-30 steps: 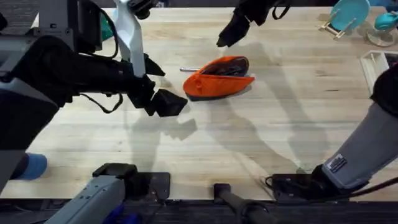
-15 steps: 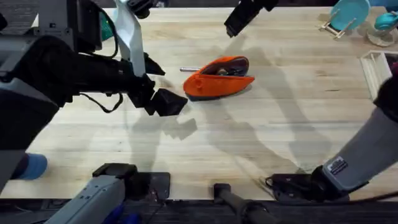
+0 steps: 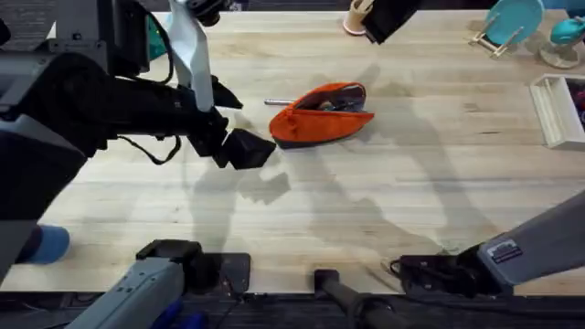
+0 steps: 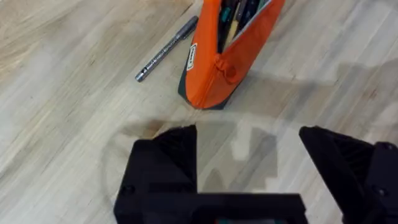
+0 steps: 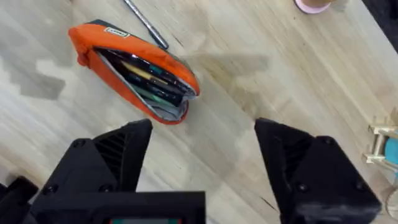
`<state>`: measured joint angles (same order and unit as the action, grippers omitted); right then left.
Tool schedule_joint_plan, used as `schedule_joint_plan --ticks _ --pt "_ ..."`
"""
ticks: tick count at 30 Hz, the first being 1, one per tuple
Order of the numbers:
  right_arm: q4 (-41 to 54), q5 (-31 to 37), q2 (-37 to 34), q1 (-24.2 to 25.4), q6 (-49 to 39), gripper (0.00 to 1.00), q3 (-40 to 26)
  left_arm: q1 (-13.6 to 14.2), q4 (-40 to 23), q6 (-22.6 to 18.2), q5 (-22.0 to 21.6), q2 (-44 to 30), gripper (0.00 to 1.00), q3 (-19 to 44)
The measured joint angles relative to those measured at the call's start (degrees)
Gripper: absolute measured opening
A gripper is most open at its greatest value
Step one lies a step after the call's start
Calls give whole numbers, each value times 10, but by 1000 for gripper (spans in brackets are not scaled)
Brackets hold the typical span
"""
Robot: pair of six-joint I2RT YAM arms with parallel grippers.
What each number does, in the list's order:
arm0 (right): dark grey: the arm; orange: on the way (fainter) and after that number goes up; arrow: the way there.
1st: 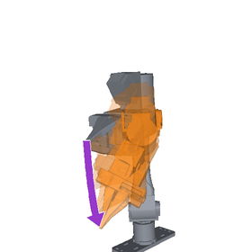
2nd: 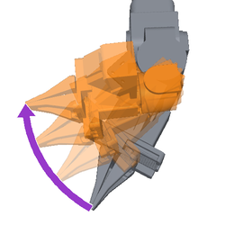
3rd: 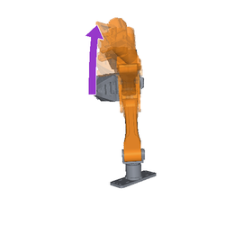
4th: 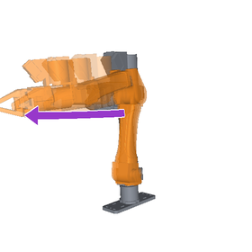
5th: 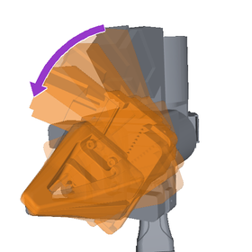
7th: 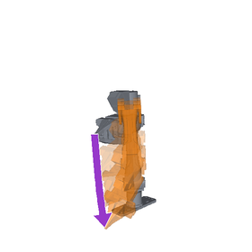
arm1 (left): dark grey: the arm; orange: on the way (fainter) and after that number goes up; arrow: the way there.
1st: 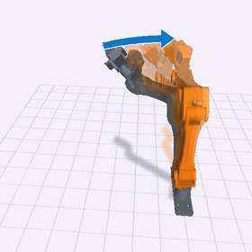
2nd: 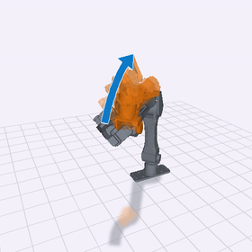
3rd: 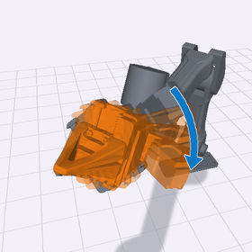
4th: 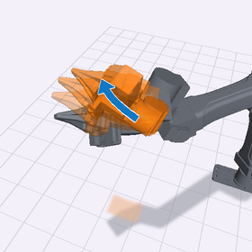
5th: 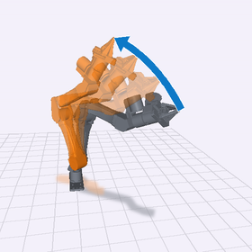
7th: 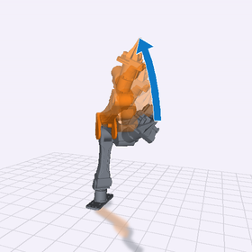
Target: Unzip the bag, pick up the pens from the table one at a time and place them inside, then zip the bag closed.
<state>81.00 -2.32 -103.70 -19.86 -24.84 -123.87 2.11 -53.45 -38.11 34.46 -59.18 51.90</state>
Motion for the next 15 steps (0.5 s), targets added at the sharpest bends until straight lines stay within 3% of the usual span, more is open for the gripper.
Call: schedule_joint_plan --ticks 15 --pt "1 3 -1 0 0 998 0 0 -4 0 0 0 994 0"
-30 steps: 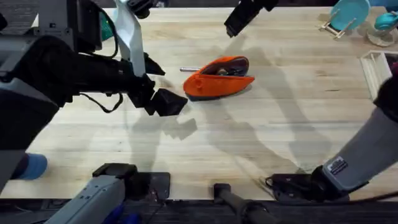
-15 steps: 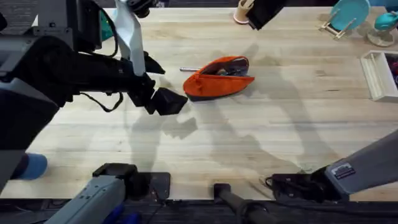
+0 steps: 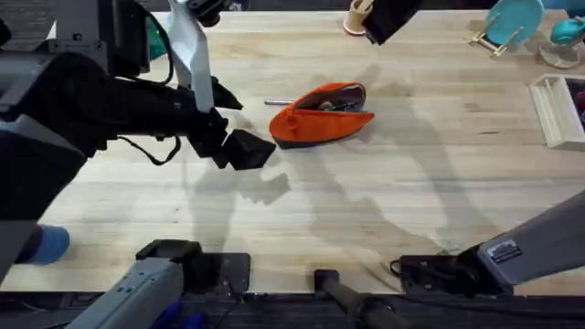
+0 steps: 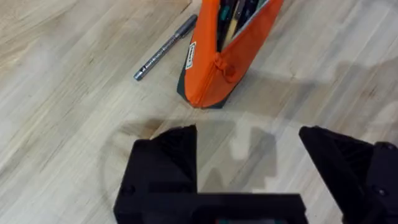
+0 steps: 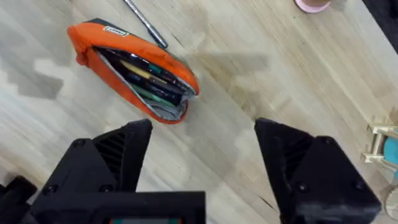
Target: Unzip the bag, pick up the pens from the table one at a time and place them inside, then zip the bag closed.
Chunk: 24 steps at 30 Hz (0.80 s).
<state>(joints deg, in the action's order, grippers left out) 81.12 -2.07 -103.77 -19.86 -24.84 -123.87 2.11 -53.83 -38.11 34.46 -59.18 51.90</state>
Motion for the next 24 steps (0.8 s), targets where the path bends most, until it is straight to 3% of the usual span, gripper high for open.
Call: schedule_joint_plan --ticks 6,16,20,24 --pt "0 4 0 0 0 998 0 0 28 0 -5 0 995 0" --pt "0 4 0 0 0 998 0 0 127 -24 -17 -7 992 0" --pt "0 4 0 0 0 997 0 -4 146 -46 -13 -45 991 1" --pt "-1 4 0 0 0 997 0 -26 143 -74 -3 -107 993 26"
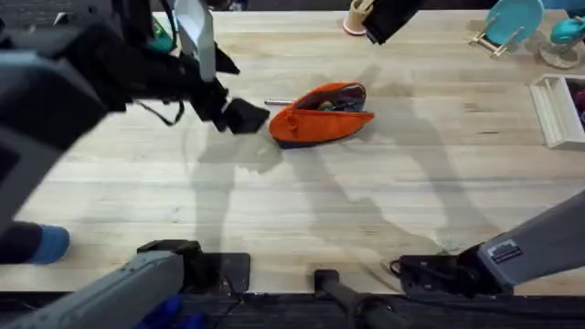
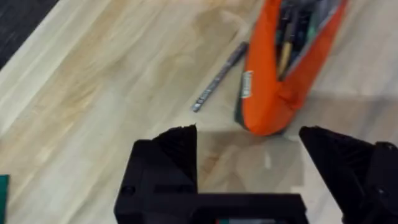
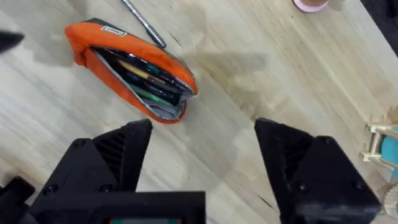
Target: Unzip the bag, pick up the pens from the table one at a time and place them inside, then zip the bag closed.
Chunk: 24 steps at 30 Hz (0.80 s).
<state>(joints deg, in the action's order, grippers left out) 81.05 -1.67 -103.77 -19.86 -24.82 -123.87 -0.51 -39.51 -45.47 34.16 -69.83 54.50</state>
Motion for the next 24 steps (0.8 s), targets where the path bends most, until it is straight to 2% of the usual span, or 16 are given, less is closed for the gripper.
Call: schedule_joint_plan --ticks 7,14,24 --pt "0 0 0 0 0 998 0 -45 11 -67 54 -89 993 89" --pt "-1 0 0 0 0 998 0 -47 26 -146 102 -171 993 124" --pt "-1 0 0 0 0 998 0 -47 83 -171 113 -251 993 124"
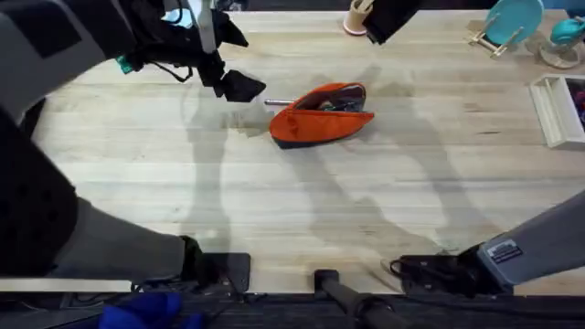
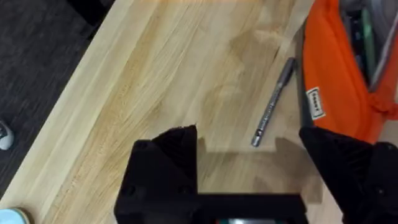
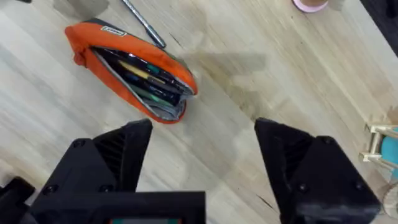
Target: Unzip the bag, pick up the pens from the table one at a time and place them inside, then zip the bag closed.
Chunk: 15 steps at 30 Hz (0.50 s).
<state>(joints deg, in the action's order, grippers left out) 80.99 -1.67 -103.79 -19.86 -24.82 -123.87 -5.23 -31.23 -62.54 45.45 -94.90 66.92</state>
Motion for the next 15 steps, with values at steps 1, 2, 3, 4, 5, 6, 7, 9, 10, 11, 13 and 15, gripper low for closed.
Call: schedule_joint_plan --ticks 1,2,3,4,5,6,7,9,10,11,13,15 --pt "0 0 0 0 0 998 0 0 6 -1 0 -6 993 0" --pt "0 0 0 0 0 998 0 0 14 -1 0 -12 993 0" --pt "0 0 0 0 0 998 0 0 22 -1 0 -17 993 0" --pt "0 0 0 0 0 998 0 0 30 -1 0 -23 992 0" --pt "0 0 0 0 0 998 0 0 37 -1 0 -28 993 0" --pt "0 0 0 0 0 998 0 0 43 -1 0 -33 993 0" --pt "0 0 0 0 0 998 0 0 50 -1 0 -38 993 0" --pt "0 0 0 0 0 998 0 2 59 -1 0 -48 993 0" --pt "0 0 0 0 0 998 0 4 61 -1 0 -53 993 0" --pt "0 0 0 0 0 998 0 7 63 -1 0 -57 993 0" --pt "0 0 0 0 0 998 0 17 66 -1 -2 -64 994 0" --pt "0 0 0 0 0 998 0 32 68 -1 -9 -69 994 0"
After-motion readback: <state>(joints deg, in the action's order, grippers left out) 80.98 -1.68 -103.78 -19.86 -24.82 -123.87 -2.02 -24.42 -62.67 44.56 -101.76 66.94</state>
